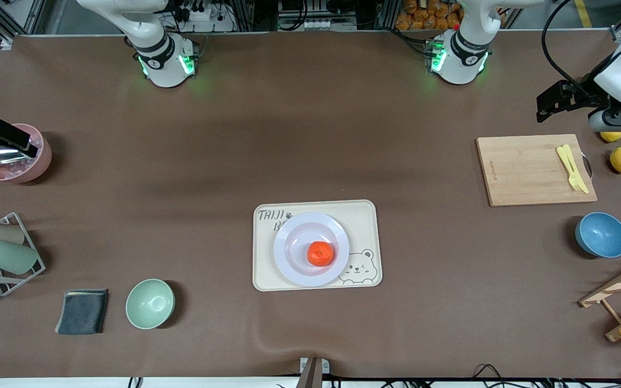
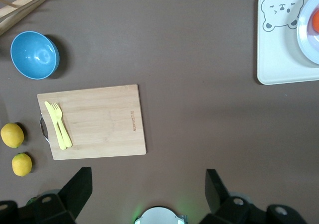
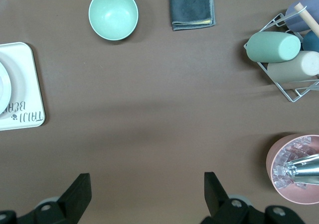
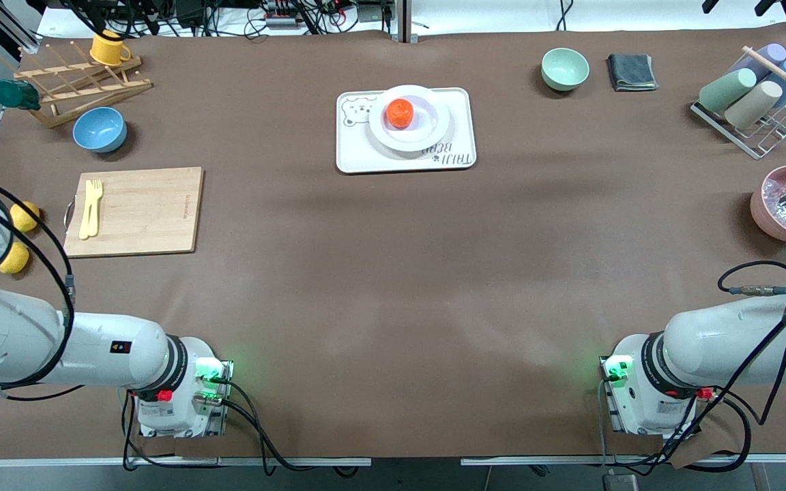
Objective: Place orange and plate with both arms
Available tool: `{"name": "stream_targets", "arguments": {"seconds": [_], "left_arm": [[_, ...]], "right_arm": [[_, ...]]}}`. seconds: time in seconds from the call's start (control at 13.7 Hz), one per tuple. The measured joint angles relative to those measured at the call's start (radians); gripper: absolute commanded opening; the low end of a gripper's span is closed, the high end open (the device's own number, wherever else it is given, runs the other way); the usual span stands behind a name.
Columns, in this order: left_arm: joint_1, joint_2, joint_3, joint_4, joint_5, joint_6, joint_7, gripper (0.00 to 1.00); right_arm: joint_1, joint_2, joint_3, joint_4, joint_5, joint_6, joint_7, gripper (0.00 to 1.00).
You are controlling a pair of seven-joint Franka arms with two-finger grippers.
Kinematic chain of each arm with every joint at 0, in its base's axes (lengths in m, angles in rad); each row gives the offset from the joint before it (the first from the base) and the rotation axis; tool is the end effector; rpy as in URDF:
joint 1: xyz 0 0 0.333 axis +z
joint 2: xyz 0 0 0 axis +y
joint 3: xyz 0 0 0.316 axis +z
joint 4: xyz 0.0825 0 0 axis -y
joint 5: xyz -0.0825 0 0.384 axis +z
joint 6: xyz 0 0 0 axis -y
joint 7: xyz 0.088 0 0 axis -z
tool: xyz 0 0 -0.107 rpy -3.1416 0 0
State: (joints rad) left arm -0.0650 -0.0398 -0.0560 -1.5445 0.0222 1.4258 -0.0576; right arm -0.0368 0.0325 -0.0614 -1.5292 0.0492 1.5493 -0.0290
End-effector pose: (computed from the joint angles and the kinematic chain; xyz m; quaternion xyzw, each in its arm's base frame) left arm 0.5233 -0.0617 0.6461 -0.9987 0.0304 0.0382 0.0156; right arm 0.5605 -0.0492 0.6242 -0.9991 0.0342 0.0047 0.0239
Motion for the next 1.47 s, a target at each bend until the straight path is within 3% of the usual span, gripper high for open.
{"name": "stream_targets", "arguments": {"seconds": [1.47], "left_arm": [[0.0,0.001,-0.001,0.0,0.0,0.0,-0.009,1.0]], "right_arm": [[0.0,0.0,0.003,0.0,-0.001,0.04,0.0,1.0]]}}
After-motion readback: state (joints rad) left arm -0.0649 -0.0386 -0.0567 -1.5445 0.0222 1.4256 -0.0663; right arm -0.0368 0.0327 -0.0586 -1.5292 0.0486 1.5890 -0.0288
